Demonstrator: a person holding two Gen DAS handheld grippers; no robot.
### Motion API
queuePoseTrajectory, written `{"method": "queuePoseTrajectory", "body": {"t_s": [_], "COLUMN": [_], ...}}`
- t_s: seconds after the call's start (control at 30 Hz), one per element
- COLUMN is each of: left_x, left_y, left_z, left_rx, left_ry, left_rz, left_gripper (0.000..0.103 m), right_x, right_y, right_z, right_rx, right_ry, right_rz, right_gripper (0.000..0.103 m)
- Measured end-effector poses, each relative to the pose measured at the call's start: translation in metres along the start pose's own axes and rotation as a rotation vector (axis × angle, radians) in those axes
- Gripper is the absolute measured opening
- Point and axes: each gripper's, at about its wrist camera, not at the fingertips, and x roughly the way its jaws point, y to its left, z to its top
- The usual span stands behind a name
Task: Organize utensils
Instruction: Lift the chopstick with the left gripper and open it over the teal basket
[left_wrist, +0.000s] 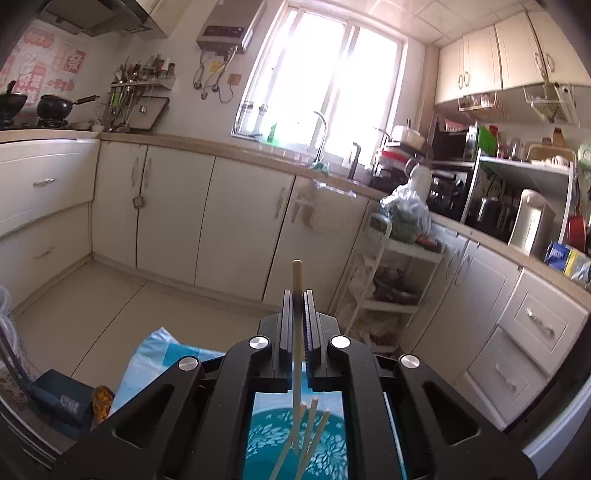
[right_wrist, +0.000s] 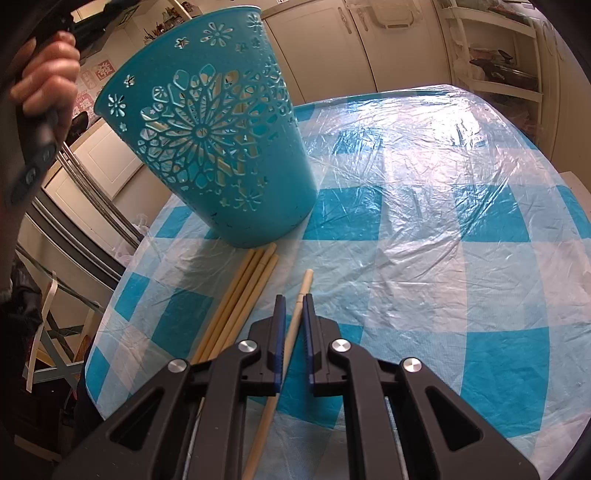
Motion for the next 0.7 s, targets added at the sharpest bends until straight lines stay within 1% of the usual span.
{"method": "queuePoseTrajectory", "body": {"t_s": [0.07, 0.23, 0.27, 0.3, 0.33, 0.37, 0.4, 0.53, 0.6, 0.67, 0.7], "left_x": [0.003, 0.005, 0.005, 0.003, -0.001, -0.008, -0.013, -0.054, -0.079, -0.094, -0.100], "left_y": [-0.001, -0.001, 0.000, 0.002, 0.005, 0.009, 0.012, 0.038, 0.058, 0.074, 0.085], "left_z": [-0.008, -0.029, -0.032, -0.034, -0.036, -0.038, -0.038, -0.044, -0.052, -0.061, -0.071], "left_rx": [0.023, 0.071, 0.081, 0.088, 0.088, 0.085, 0.082, 0.045, 0.008, -0.016, -0.033], "left_ry": [0.027, 0.121, 0.142, 0.157, 0.158, 0.151, 0.145, 0.103, 0.075, 0.069, 0.081], "left_rz": [0.003, 0.016, 0.018, 0.025, 0.035, 0.049, 0.057, 0.111, 0.162, 0.203, 0.226], "left_gripper": [0.005, 0.007, 0.013, 0.024, 0.033, 0.046, 0.053, 0.062, 0.070, 0.073, 0.074], "right_x": [-0.001, -0.001, -0.001, 0.000, 0.000, 0.001, 0.001, 0.003, 0.004, 0.006, 0.008], "right_y": [0.000, 0.001, 0.002, 0.003, 0.004, 0.006, 0.007, 0.014, 0.018, 0.025, 0.028], "right_z": [-0.001, 0.000, -0.001, -0.001, -0.001, -0.001, -0.001, -0.002, -0.003, -0.004, -0.004], "right_rx": [0.000, -0.010, -0.013, -0.014, -0.018, -0.021, -0.027, -0.054, -0.077, -0.107, -0.124], "right_ry": [0.000, -0.001, -0.001, -0.002, -0.002, -0.002, -0.002, -0.003, -0.002, -0.001, -0.001], "right_rz": [-0.001, -0.012, -0.015, -0.017, -0.020, -0.023, -0.028, -0.054, -0.079, -0.114, -0.133], "right_gripper": [0.010, 0.010, 0.010, 0.010, 0.010, 0.010, 0.010, 0.010, 0.010, 0.010, 0.010]}}
